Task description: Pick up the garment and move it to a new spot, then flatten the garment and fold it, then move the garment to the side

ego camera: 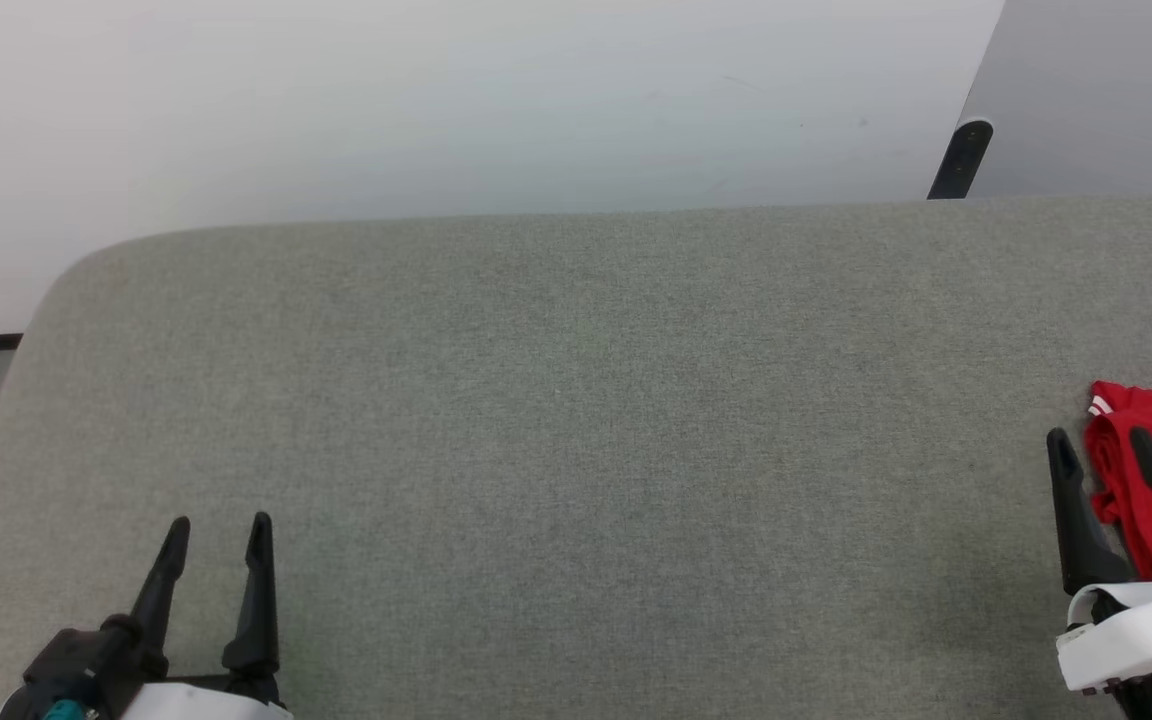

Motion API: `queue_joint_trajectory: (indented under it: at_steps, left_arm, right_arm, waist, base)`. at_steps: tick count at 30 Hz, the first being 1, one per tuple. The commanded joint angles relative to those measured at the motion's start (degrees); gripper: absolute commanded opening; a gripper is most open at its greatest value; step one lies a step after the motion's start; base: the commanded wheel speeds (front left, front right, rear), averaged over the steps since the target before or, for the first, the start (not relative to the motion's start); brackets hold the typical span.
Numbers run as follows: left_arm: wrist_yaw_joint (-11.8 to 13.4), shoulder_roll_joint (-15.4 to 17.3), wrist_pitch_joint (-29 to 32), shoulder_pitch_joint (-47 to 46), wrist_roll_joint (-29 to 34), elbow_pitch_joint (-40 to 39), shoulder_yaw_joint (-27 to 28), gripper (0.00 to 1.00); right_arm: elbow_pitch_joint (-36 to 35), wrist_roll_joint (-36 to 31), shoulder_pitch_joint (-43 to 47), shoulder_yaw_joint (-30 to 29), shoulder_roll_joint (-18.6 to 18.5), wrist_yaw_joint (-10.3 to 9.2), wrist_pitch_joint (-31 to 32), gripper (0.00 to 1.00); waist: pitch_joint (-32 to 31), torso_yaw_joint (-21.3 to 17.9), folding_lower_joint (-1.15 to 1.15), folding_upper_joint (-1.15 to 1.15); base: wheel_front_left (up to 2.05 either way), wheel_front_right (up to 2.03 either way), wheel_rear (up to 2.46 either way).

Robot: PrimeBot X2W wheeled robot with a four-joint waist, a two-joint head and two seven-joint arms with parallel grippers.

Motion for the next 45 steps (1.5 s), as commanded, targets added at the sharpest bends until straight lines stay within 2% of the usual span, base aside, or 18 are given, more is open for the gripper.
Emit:
queue_joint_trajectory:
  at_steps: [1, 24, 25, 29, 45]
  left_arm:
    - [0.23, 0.13, 0.01, -0.64, -0.27, 0.21, 0.0, 1.0]
    - [0.57, -0.29, -0.01, -1.69, -0.06, -0.47, 1.42, 1.0]
    - [0.4, -0.26, 0.0, -1.17, -0.08, -0.44, 1.4, 0.0]
    - [0.37, -1.31, 0.37, -0.61, -0.93, 1.36, 1.18, 0.0]
    - [-0.1, -3.0, 4.88, -2.34, -16.33, 2.9, 1.74, 0.0]
  right_arm:
    - [0.38, -0.45, 0.51, 0.06, 0.37, -0.1, -0.78, 1.0]
    - [1.1, -0.7, 0.17, 0.7, 0.33, -0.1, -1.69, 1.0]
    - [1.17, -0.54, 0.01, 0.71, 0.34, 0.0, -1.46, 0.0]
    - [3.0, 0.33, 0.51, 0.92, 1.16, 0.0, -1.35, 0.0]
    - [5.91, 15.54, -0.63, 0.17, 2.72, -0.01, 0.66, 0.0]
  waist:
    - [0.01, 0.02, 0.0, 0.0]
    - [0.44, -0.13, 0.0, 0.0]
    - [0.44, -0.14, 0.0, 0.0]
    - [0.43, -0.14, 0.0, 0.0]
    - [-0.02, -0.12, 0.0, 0.0]
  base:
    - [0.0, 0.0, 0.0]
    - [0.0, 0.0, 0.0]
    - [0.0, 0.0, 0.0]
    - [0.0, 0.0, 0.0]
    - [0.0, 0.0, 0.0]
